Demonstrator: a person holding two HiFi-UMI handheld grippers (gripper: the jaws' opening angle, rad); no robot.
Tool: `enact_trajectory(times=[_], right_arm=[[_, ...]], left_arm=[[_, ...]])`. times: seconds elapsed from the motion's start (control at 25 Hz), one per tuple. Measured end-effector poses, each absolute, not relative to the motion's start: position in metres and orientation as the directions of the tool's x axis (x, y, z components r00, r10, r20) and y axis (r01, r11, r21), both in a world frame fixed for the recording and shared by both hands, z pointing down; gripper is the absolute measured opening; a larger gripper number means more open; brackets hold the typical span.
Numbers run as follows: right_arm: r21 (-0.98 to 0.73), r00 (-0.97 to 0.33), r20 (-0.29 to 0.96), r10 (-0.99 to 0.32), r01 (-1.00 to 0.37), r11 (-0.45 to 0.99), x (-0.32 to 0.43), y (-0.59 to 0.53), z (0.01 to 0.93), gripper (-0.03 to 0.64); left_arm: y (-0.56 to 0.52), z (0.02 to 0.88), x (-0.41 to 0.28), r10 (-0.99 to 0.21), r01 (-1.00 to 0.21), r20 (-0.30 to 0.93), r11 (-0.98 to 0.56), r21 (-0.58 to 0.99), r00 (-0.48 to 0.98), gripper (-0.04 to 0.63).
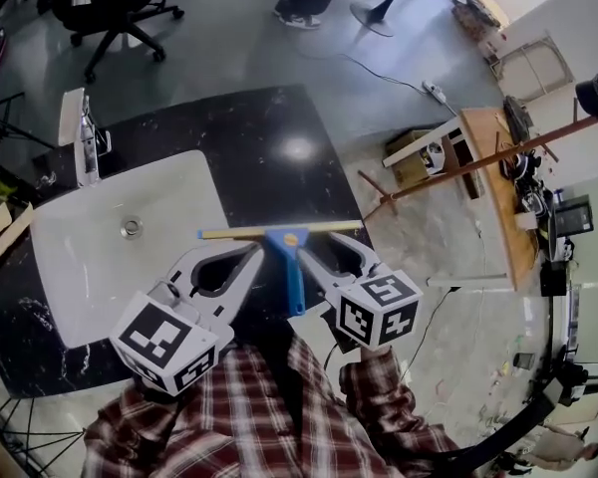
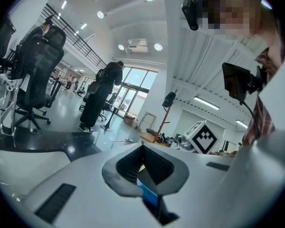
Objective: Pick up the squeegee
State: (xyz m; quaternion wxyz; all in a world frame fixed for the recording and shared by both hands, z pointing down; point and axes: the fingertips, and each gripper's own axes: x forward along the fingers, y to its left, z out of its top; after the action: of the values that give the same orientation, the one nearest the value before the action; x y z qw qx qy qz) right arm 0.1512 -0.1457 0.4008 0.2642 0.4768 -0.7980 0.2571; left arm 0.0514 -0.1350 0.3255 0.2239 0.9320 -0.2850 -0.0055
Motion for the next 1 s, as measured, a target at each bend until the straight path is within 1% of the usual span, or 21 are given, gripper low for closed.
enact_trajectory(times=[0.28,0.52,0.72,0.92,0.96,1.0], right_arm=[[-0.191,-0.374,0.775,-0.51,-0.907,0.376,0.15,-0.133,0.453,0.207],[-0.181,-0.325,0.829,-0.455,-0.926,0.331,0.152,-0.125,0.485,0.207],[-0.174,-0.293,0.864,-0.408,-0.936,0.305,0.148,-0.121,0.509,0.206],[-0.119,-0.239,0.885,-0.4,-0.945,0.304,0.148,-0.121,0.515,0.2],[-0.124,-0.241,0.883,-0.403,-0.947,0.295,0.149,-0.121,0.515,0.177],[-0.135,-0.246,0.88,-0.407,-0.95,0.283,0.151,-0.122,0.515,0.169]], left_arm=[[-0.134,0.338,0.05,-0.537,-0.544,0.139,-0.737,0.402,0.832,0.009],[-0.136,0.353,0.047,-0.516,-0.517,0.139,-0.726,0.454,0.845,0.011],[-0.14,0.366,0.033,-0.525,-0.53,0.158,-0.698,0.482,0.836,0.009],[-0.144,0.374,0.018,-0.543,-0.549,0.172,-0.674,0.494,0.822,0.009],[-0.144,0.375,0.016,-0.545,-0.552,0.175,-0.671,0.495,0.82,0.009],[-0.143,0.376,0.014,-0.547,-0.555,0.177,-0.669,0.494,0.818,0.009]])
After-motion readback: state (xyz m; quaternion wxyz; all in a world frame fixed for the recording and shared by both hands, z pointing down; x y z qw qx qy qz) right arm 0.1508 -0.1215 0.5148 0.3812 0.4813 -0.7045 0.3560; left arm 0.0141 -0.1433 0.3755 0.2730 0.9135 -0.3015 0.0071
